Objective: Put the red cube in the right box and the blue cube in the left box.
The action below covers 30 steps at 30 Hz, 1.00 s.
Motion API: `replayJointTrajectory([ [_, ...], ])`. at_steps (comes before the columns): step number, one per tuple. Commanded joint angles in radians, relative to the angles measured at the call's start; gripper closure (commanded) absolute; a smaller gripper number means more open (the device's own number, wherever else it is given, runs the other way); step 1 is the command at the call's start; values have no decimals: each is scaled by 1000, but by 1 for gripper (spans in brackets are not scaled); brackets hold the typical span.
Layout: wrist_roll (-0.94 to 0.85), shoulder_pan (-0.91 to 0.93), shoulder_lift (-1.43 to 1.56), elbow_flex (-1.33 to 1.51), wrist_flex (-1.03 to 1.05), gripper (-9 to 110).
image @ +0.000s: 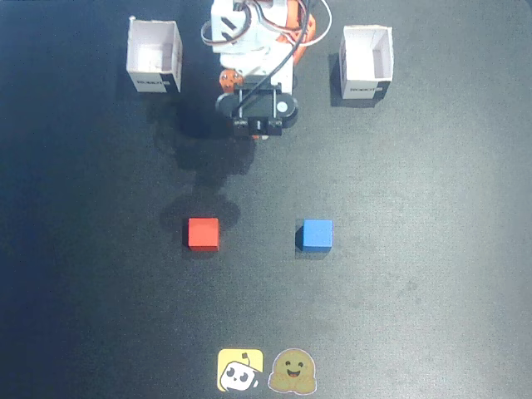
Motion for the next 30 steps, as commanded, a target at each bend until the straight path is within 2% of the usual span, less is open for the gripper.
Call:
replayJointTrajectory([
  [1, 9, 2, 9, 0, -2, 101],
  [30, -14, 5, 9, 0, -2, 101],
])
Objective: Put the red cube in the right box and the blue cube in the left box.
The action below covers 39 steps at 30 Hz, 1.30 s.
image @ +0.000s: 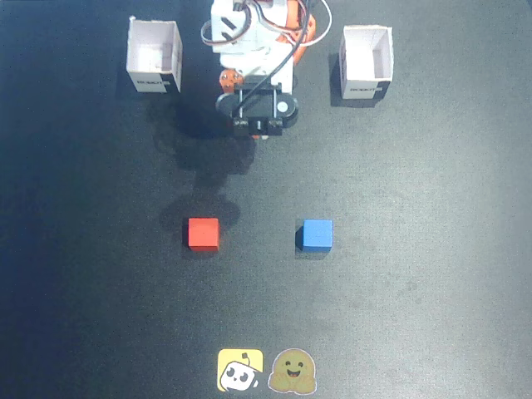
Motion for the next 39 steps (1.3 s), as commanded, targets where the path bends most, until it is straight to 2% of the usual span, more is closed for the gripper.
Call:
replayJointTrajectory([
  [1, -11, 6, 9, 0, -2, 101],
  [20, -5, 12, 9, 0, -2, 101],
  [32, -15, 20, 0, -31, -118, 101],
  [35, -32, 34, -101, -92, -153, 101],
  [39, -95, 75, -423, -282, -221, 101],
])
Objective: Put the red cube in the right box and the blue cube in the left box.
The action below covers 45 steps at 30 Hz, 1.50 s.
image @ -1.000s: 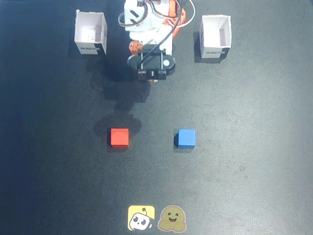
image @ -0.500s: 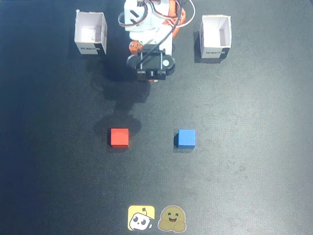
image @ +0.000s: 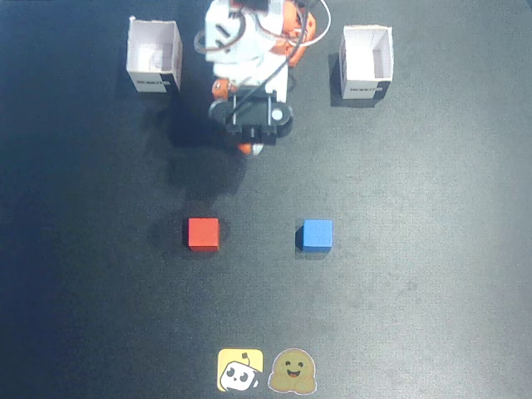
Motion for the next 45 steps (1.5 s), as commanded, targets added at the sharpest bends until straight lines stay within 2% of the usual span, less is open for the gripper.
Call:
replayJointTrajectory([
  [1, -52, 41, -264, -204, -40, 101],
  [15, -103, 54, -614, -474, -101, 91],
  [28, -160, 61, -896, -523, -310, 85],
  [45, -233, 91, -1069, -529, -407, 82],
])
